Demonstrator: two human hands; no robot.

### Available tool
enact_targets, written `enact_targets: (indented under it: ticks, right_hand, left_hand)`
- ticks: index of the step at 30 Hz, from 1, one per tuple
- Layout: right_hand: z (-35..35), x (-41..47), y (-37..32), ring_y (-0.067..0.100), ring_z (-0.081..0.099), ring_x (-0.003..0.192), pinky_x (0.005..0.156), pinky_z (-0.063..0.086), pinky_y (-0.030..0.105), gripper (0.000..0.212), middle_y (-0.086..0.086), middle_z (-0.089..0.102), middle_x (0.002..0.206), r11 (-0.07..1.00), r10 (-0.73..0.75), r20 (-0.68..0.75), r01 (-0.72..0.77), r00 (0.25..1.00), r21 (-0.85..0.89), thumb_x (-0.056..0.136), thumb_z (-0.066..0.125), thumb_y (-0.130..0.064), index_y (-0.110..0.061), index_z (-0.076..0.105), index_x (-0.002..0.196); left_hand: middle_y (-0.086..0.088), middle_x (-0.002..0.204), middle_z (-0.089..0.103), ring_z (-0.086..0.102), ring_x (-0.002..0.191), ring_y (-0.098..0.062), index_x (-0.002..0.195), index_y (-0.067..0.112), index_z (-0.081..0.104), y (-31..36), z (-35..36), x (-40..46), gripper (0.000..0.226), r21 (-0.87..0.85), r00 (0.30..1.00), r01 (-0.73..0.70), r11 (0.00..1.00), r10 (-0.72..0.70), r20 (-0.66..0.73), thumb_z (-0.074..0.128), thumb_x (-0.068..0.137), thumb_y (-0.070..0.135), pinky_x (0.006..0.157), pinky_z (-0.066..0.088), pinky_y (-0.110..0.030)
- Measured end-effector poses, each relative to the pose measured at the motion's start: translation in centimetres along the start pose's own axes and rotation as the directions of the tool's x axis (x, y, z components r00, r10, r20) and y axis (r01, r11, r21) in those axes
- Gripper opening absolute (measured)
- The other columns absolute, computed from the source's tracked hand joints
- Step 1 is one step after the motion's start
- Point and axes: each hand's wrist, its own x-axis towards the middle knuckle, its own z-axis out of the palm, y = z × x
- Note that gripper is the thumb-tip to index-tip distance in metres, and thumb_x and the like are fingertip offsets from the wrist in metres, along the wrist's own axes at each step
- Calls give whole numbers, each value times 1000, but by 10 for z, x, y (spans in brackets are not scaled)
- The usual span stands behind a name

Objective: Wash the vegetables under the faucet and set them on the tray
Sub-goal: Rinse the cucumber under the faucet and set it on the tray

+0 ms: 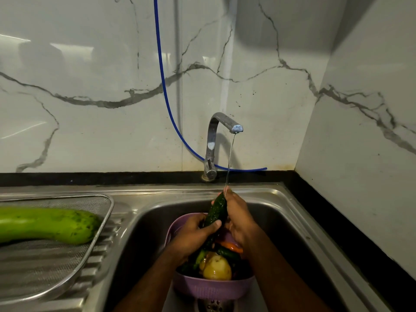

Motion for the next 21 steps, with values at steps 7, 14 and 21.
enact_targets:
  ticks: [7, 14, 21]
  right_hand:
    - [1, 0, 2, 30, 66, 104, 97, 55, 45, 26, 21, 66, 125, 985, -72, 96, 56, 993, 162, 107, 51, -24, -11, 64, 126]
    - [2, 1, -1, 29, 70, 95, 86, 59, 47, 50, 19, 72, 109, 990, -9, 21, 6, 1000, 142, 104, 47, -55, -11, 64, 122]
    - [-17, -1, -2, 35, 74, 105, 84, 60, 47, 42, 24, 71, 122, 983, 17, 187, -50, 982, 175, 107, 48, -35, -7, 58, 136]
  left_hand:
    - [-36, 114, 63, 59, 92, -40, 116, -1, 67, -3, -5, 1, 48, -171, 999, 25, 985, -17, 50, 78, 82, 31, 64, 50, -35]
    - [-20, 98, 70, 62, 61, -22, 115, -1, 62, 6, -6, 1, 38, -196, 985, 131, 972, -105, 135, 56, 97, 31, 44, 47, -24]
    - [-17, 107, 71, 63, 70, -22, 121, 7, 64, 10, -12, -4, 50, -243, 955, 236, 941, -179, 236, 33, 105, 42, 52, 43, -28]
